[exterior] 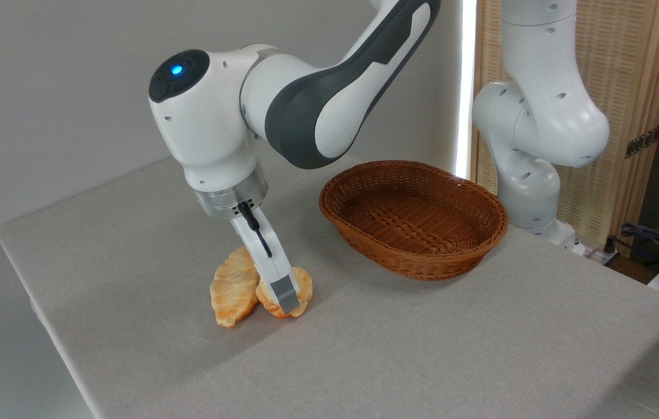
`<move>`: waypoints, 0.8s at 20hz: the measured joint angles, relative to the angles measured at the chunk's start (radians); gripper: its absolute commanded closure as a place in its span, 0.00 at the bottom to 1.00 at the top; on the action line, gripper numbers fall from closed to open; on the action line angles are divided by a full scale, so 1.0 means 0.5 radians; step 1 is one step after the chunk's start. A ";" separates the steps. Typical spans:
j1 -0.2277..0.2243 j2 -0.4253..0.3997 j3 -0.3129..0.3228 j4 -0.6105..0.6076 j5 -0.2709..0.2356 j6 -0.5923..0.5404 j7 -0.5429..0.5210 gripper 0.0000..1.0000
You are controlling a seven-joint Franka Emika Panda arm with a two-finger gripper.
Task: Put bread into the basket
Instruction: 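Close the gripper fingers around that bread roll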
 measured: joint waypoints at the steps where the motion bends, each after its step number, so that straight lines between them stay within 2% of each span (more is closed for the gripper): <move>1: 0.000 0.006 -0.001 0.000 0.000 0.000 0.002 0.07; 2: 0.000 0.010 -0.001 0.000 0.000 0.000 0.002 0.17; 4: 0.000 0.014 -0.002 0.000 0.000 0.000 0.014 0.42; 5: -0.001 0.015 -0.003 0.000 0.000 0.000 0.032 0.50; 6: -0.001 0.015 -0.003 0.000 0.000 0.000 0.053 0.53; 16: -0.001 0.014 -0.003 0.001 0.000 0.000 0.077 0.53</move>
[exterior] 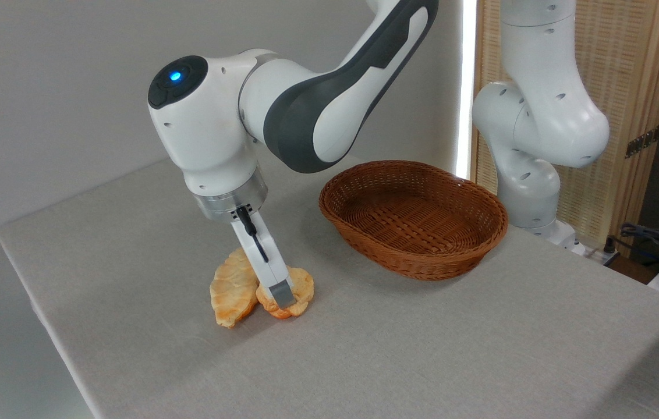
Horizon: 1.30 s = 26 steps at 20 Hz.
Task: Put bread into the basket
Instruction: 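Close the gripper fingers around that bread roll, then lift the held bread roll and carry it over the wicker basket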
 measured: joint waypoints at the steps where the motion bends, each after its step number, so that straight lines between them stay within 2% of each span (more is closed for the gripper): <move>1: 0.000 -0.001 0.000 0.001 0.000 0.000 0.000 0.53; 6: 0.000 -0.077 0.000 0.021 0.000 -0.019 0.001 0.52; 10: -0.002 -0.305 -0.003 0.035 0.000 -0.198 -0.030 0.52; 13: -0.005 -0.454 -0.045 0.034 0.000 -0.288 -0.193 0.52; 16: -0.010 -0.523 -0.124 0.019 0.000 -0.368 -0.378 0.52; 18: -0.018 -0.546 -0.168 -0.007 0.000 -0.417 -0.522 0.46; 22: -0.073 -0.662 -0.177 -0.159 0.000 -0.439 -0.803 0.45; 26: -0.118 -0.869 -0.182 -0.400 0.000 -0.475 -0.878 0.40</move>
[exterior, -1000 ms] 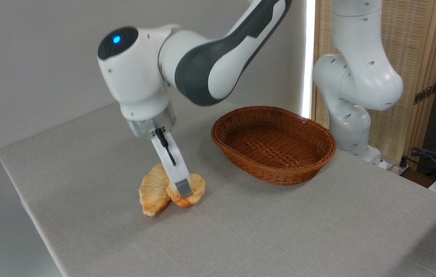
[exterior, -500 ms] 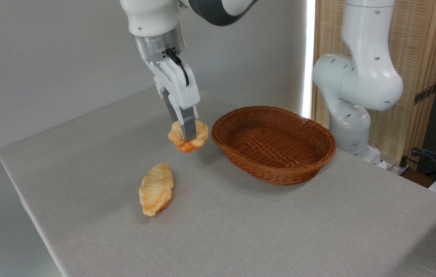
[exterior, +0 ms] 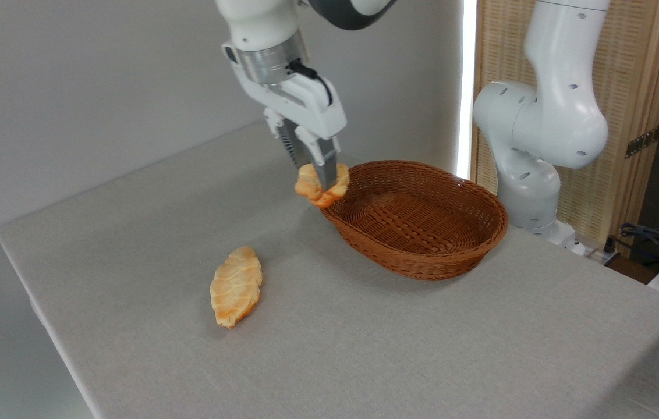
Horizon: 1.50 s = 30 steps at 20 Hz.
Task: Put bread into the basket
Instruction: 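Lift the held bread roll and carry it over the wicker basket, then lower the bread roll into the basket and open the gripper, then raise the open gripper up away from the basket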
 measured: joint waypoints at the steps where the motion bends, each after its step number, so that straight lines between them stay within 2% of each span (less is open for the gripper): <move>1: -0.022 -0.050 -0.006 -0.066 0.000 -0.007 -0.005 0.38; 3: -0.066 -0.120 -0.019 -0.176 0.000 -0.016 -0.013 0.17; 7: -0.123 -0.168 -0.020 -0.318 0.000 -0.032 -0.013 0.01; 12: -0.183 -0.142 -0.025 -0.375 0.000 -0.032 -0.013 0.00; 24: -0.221 -0.118 -0.028 -0.327 0.000 -0.011 -0.013 0.00; 27: -0.207 -0.120 0.018 -0.202 0.021 0.138 -0.013 0.00; 30: -0.187 -0.089 0.072 -0.094 0.117 0.343 -0.013 0.00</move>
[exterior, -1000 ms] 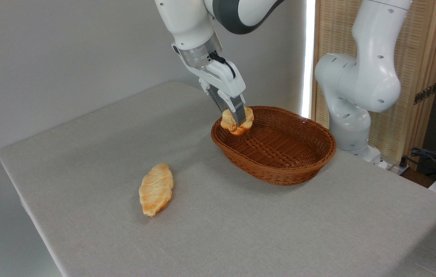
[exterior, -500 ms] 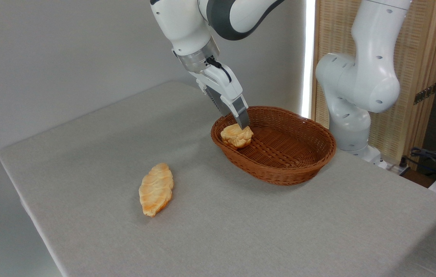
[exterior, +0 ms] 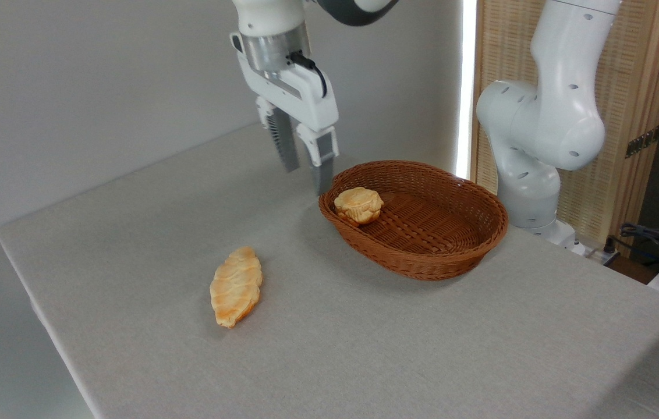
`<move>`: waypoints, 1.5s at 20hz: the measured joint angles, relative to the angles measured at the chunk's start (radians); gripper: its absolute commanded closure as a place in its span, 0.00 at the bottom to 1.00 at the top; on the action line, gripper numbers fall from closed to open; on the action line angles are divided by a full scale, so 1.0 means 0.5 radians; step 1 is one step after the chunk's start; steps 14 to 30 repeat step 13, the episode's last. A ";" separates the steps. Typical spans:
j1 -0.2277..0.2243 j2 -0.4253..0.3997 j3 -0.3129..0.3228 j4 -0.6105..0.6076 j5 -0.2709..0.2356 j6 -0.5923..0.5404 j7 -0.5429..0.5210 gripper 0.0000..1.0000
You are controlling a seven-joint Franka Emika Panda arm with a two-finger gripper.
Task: Put bread into the basket
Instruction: 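Raise the open gripper up away from the basket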
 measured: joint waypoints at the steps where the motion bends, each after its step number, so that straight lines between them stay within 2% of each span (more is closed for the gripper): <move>1: 0.004 0.025 0.018 0.038 0.029 0.048 0.000 0.00; 6: 0.018 0.193 0.206 0.273 0.051 0.173 0.089 0.00; 10: 0.019 0.397 0.250 0.536 0.051 0.176 0.091 0.00; 13: 0.020 0.500 0.299 0.646 0.051 0.176 0.091 0.00; 30: 0.020 0.500 0.299 0.646 0.051 0.176 0.091 0.00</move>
